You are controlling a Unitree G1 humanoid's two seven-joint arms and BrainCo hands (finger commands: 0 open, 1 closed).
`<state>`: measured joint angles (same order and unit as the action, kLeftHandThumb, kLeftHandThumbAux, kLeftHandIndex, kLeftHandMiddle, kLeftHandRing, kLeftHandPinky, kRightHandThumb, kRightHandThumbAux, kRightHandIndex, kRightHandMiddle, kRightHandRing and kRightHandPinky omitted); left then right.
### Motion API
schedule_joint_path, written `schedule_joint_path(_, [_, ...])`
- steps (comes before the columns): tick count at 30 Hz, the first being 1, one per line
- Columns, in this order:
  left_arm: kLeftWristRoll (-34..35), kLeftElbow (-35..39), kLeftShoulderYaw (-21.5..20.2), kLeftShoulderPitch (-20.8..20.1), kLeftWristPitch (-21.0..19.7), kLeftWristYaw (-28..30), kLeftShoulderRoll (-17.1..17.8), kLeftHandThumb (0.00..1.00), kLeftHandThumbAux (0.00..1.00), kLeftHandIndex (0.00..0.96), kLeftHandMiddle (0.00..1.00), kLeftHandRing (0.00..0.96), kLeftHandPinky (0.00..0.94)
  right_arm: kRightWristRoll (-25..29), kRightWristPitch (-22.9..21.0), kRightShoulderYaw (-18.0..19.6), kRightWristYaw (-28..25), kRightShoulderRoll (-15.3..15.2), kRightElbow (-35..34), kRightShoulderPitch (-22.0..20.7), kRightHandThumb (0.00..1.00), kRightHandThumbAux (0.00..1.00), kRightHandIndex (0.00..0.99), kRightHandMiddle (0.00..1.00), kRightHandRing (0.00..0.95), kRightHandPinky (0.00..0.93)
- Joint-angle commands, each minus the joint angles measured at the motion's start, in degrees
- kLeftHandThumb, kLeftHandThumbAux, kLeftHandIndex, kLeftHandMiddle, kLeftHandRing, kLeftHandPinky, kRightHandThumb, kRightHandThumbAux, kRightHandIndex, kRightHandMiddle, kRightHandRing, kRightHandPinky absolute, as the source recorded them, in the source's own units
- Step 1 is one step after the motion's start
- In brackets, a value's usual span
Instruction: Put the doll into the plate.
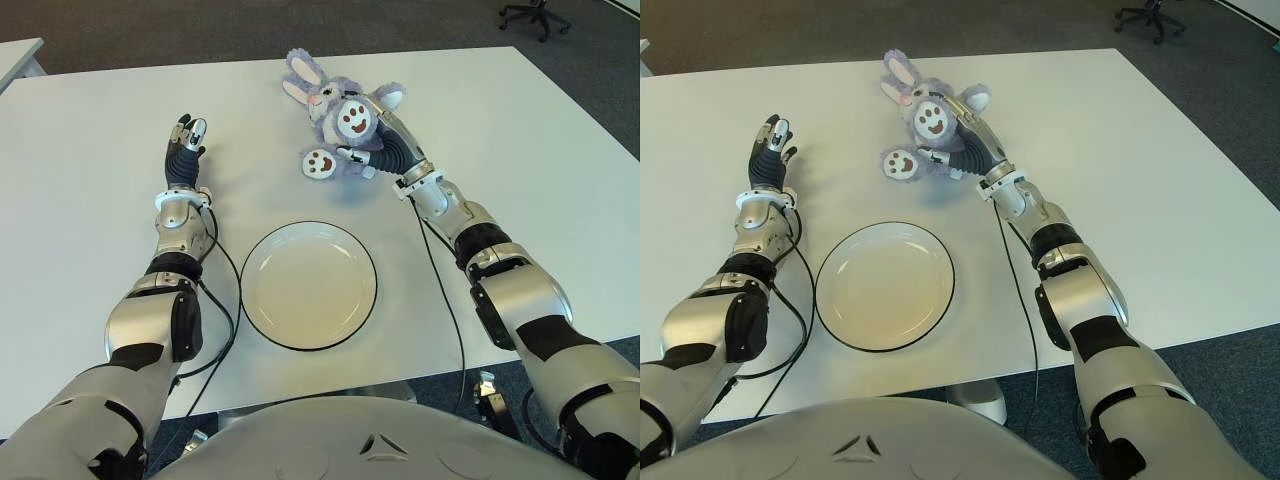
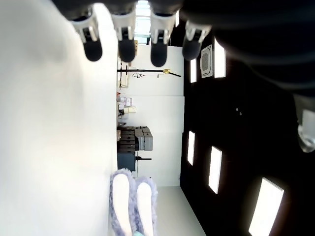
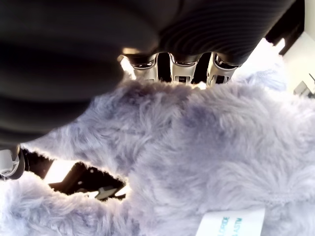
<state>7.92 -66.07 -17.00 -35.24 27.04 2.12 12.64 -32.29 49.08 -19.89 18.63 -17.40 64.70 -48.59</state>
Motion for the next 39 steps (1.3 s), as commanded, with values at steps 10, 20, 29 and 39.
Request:
schedule_joint_path(10, [0.16,-4.39,0.14,5.45,-3.36,0.78,-2.85,0.000,0.369,0.000,0.105,0.041,0.000,0.35,-0.92,-0.23,-0.76,2.19,1.72,0.85,0.284,0.344,0.000,0.000,0.000,0.046])
schedule_joint_path(20, [0.30,-4.56,-0.06,5.53,-3.36,0.92,-2.72,0.000,0.370,0.000,0.104,0.042,0.000,0.95,-0.68,-0.08,-1.24,3.02,2.58,0.48,0.285,0.346,0.000,0.000,0.000,0.013])
schedule_joint_path(29, [0.19,-4.45,-0.01,5.66,-3.27,0.78,-2.76,0.000,0.371,0.000,0.101,0.037,0.000,1.06,-0.60,-0.07,-1.09,3.59,3.03,0.21,0.289,0.352,0.000,0.002,0.000,0.010])
schedule_joint_path(39, [-0.02,-4.37,0.17,5.78,-3.27,0.64,-2.73,0.000,0.373,0.000,0.100,0.031,0.000,1.01,-0.80,0.48,1.93,4.62,3.37,0.14,0.342,0.383,0.002,0.032,0.021,0.054])
